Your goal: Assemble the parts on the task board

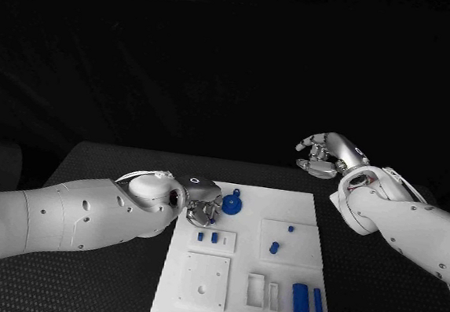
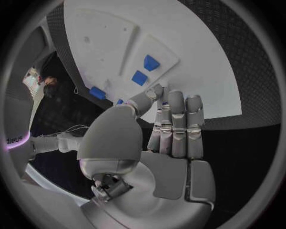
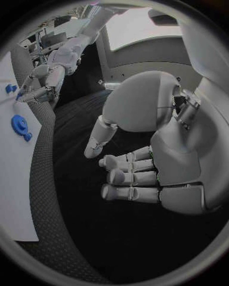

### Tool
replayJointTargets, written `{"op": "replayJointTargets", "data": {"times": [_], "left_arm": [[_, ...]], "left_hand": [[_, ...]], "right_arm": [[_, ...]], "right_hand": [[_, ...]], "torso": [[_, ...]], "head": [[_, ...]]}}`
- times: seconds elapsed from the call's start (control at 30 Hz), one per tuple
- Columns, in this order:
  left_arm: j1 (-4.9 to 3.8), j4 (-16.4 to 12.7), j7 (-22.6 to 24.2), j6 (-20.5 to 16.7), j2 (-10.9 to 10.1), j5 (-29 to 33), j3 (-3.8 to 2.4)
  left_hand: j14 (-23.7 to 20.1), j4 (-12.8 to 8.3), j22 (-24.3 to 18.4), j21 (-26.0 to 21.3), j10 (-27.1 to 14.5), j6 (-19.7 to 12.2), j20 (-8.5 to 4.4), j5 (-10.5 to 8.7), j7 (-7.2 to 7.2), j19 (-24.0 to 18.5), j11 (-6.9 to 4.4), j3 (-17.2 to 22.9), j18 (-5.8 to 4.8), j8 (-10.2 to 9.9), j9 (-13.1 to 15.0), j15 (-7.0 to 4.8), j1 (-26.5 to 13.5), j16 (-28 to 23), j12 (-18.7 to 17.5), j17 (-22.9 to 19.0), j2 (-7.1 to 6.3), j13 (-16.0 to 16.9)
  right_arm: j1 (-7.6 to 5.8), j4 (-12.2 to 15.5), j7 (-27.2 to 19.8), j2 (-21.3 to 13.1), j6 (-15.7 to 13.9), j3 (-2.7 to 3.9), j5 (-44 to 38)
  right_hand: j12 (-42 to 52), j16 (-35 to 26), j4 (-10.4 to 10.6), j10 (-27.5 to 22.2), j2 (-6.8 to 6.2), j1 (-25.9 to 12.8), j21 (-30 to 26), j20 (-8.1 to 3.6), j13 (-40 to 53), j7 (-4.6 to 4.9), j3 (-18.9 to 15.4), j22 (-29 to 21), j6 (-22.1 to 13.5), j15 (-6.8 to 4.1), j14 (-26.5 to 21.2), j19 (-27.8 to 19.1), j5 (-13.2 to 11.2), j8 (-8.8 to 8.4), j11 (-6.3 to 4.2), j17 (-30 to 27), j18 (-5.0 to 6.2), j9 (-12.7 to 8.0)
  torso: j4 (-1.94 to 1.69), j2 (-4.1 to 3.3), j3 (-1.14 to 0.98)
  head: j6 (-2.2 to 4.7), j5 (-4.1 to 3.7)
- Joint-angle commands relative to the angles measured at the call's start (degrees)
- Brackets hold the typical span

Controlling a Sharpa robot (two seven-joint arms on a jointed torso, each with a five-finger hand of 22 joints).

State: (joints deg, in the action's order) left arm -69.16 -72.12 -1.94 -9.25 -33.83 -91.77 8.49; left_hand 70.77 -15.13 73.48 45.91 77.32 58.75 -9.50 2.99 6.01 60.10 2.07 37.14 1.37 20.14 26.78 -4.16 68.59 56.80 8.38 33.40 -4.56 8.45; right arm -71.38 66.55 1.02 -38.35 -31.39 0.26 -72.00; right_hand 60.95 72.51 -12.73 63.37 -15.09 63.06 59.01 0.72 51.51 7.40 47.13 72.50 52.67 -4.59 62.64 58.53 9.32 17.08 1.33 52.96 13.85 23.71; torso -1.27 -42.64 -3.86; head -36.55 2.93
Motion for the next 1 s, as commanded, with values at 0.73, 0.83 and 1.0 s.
{"op": "replayJointTargets", "data": {"times": [0.73,0.83,1.0], "left_arm": [[0.16,0.1,0.3,-0.3,-0.2,3.0,0.02],[0.16,0.2,0.3,-0.4,-0.1,3.1,0.02],[0.16,0.5,0.4,-0.4,0.0,3.5,0.02]], "left_hand": [[0.4,0.3,0.1,0.2,0.4,0.4,-0.34,0.37,-0.13,0.0,-0.05,0.3,3.65,0.4,0.0,-0.18,0.0,-0.4,-0.3,0.2,0.26,0.2],[0.4,0.3,0.1,0.2,0.4,0.4,-0.34,0.37,-0.12,0.0,-0.05,0.3,3.65,0.4,0.0,-0.18,0.0,-0.4,-0.3,0.2,0.26,0.2],[0.4,0.4,0.1,0.2,0.4,0.4,-0.34,0.37,-0.12,0.0,-0.05,0.3,3.65,0.4,0.0,-0.17,0.0,-0.4,-0.3,0.2,0.27,0.2]], "right_arm": [[-0.02,0.2,-0.6,0.1,0.4,0.04,-0.1],[-0.02,0.2,-0.6,0.1,0.4,0.04,-0.1],[-0.02,0.2,-0.7,0.2,0.4,0.04,-0.1]], "right_hand": [[-0.3,-0.2,-0.1,-0.3,0.4,0.0,-0.3,0.15,-0.1,0.34,-0.2,0.0,0.0,-0.09,-0.5,-0.4,0.2,-0.29,-0.05,-0.1,1.15,-0.1],[-0.3,-0.2,-0.1,-0.3,0.4,0.0,-0.3,0.15,-0.1,0.34,-0.3,0.0,0.0,-0.09,-0.5,-0.4,0.1,-0.29,-0.05,-0.1,1.15,-0.1],[-0.3,-0.1,-0.1,-0.3,0.41,-0.1,-0.3,0.16,-0.1,0.34,-0.3,0.0,0.0,-0.09,-0.5,-0.4,0.1,-0.28,-0.05,-0.1,1.15,-0.1]], "torso": [[-0.02,0.0,0.02],[-0.05,0.0,0.03],[-0.04,0.0,0.03]], "head": [[0.04,0.08],[0.03,0.09],[0.03,0.07]]}}
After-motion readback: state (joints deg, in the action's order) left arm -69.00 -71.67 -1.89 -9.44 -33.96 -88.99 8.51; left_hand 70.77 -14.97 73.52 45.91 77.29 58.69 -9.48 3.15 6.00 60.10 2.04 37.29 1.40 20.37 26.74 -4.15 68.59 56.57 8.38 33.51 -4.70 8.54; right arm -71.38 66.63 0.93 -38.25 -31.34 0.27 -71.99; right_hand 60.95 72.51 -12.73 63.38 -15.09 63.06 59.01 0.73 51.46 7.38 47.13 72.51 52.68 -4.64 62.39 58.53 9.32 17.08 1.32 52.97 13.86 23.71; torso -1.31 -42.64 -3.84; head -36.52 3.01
